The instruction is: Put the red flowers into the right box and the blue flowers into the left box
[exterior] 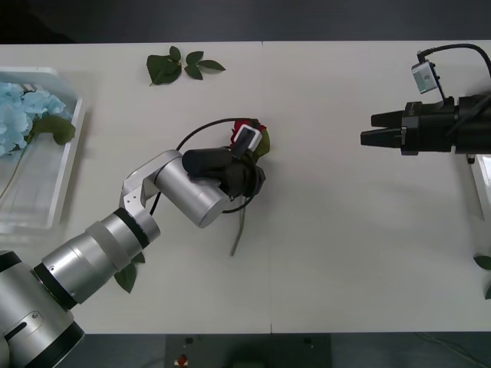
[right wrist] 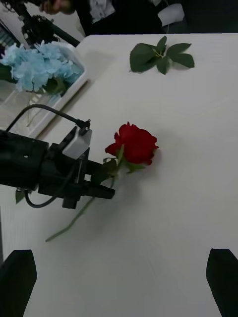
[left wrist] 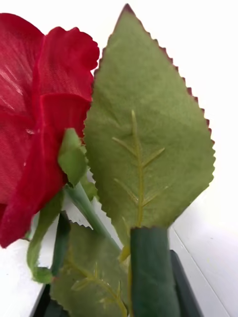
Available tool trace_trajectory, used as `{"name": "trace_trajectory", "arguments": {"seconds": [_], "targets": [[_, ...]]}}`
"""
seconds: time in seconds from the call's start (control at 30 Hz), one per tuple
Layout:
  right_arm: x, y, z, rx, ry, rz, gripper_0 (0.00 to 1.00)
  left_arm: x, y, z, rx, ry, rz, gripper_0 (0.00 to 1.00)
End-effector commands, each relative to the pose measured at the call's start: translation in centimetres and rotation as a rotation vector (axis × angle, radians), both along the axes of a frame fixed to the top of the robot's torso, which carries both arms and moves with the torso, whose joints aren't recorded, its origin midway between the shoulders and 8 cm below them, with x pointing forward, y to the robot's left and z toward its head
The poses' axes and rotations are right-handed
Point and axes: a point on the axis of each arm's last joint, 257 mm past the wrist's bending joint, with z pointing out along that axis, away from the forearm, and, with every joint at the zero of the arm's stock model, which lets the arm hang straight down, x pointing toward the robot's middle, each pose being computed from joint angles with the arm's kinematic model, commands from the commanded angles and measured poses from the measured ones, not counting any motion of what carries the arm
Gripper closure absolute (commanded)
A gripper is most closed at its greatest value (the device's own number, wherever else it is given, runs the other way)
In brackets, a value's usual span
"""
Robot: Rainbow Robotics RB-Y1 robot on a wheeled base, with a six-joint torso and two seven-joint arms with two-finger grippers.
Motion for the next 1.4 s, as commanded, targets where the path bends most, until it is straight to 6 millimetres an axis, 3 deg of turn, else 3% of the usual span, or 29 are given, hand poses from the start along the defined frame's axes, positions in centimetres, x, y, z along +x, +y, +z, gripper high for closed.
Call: {"name": "trace_trajectory", "arguments": {"seconds": [0.03,0.07,0.33,0.57,1.0,1.17,1.4], "targets": [[-0.2,1.5,3.0,0.030,-0.025,0.035,0.00,0.5,-0.8,0.9,-0.015,-0.012,-0.001,0.97],[-0.2,1.5,3.1,0.029,-0.027,0.036,0.00,0.5,-0.8,0.9,-0.015,-0.012,-0.001,1.00],[-0.3,1.6,3.3,0.034,-0.026,0.045,0.00,0.3,-1.1,1.1,-0.045,0.003,0.004,1.00],[-0.6,2.0,3.5,0.035,-0.028,0.057,0.00,-1.0,-2.0,4.0,-0.138,0.042,-0.020,1.00],[-1.2,2.7,4.1,0.078,-0.014,0.078,0.00,-8.3,3.0,15.0,-0.290,0.174,-0.048,1.00],[-2.2,4.6,3.7,0.192,0.044,0.089,0.00,-11.2,5.5,20.0,-0.404,0.204,-0.076,1.00],[-3.5,6.7,2.9,0.347,0.084,0.084,0.00,-13.3,5.7,26.0,-0.706,0.192,-0.209,1.00]]}}
